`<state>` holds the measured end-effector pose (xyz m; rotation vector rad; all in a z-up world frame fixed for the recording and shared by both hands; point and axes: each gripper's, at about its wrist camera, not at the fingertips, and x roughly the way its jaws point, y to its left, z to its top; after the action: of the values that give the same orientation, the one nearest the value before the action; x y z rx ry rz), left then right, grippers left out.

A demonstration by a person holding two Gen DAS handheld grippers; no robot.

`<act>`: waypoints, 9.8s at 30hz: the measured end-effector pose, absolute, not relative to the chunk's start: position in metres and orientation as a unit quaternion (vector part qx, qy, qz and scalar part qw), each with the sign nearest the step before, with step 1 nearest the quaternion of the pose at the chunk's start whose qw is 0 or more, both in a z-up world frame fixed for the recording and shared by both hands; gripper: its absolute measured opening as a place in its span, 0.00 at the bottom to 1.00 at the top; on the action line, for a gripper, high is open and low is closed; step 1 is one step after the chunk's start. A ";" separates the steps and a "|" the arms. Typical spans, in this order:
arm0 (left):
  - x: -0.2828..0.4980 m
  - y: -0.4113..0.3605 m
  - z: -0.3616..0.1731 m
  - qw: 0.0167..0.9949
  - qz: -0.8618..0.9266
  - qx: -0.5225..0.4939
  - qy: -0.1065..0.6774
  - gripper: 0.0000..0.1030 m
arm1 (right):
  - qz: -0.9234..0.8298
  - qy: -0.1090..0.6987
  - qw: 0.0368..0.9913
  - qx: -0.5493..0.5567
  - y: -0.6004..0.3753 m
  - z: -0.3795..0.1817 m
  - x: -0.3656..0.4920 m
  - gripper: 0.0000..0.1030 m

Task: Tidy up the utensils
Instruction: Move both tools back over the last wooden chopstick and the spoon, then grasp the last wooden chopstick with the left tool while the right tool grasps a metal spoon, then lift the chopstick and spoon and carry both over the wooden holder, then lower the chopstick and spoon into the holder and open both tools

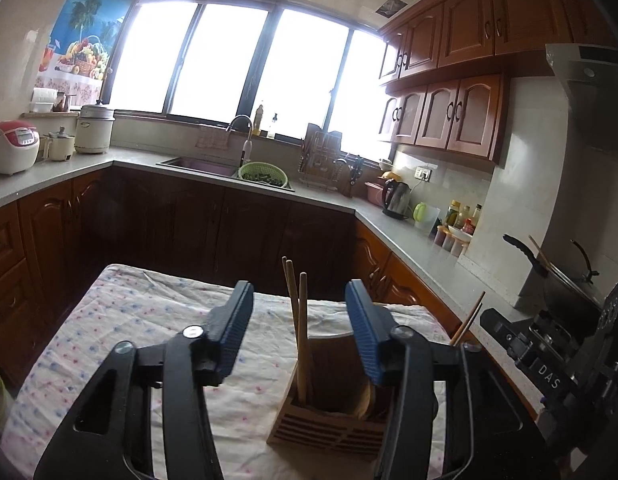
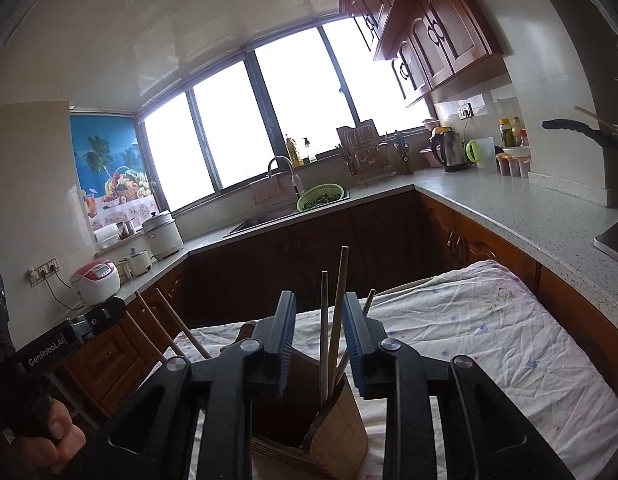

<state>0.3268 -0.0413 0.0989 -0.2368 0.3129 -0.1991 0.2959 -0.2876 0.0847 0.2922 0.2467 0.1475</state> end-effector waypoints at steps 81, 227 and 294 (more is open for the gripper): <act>0.200 0.008 -0.062 0.886 -0.073 -0.046 0.455 0.57 | 0.121 0.417 0.891 0.135 -0.267 -0.075 0.160 0.42; 0.354 -0.056 0.150 0.987 -0.100 -0.117 0.048 0.05 | 0.119 0.202 0.971 -0.055 -0.231 0.065 0.312 0.02; 0.333 -0.055 0.109 0.984 -0.116 -0.056 0.127 0.53 | 0.131 0.267 0.954 0.032 -0.256 0.047 0.307 0.30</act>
<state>0.3325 -0.0548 0.1088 -0.1131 0.2547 -0.2336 0.3074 -0.2563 0.0467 0.0646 0.5417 0.2652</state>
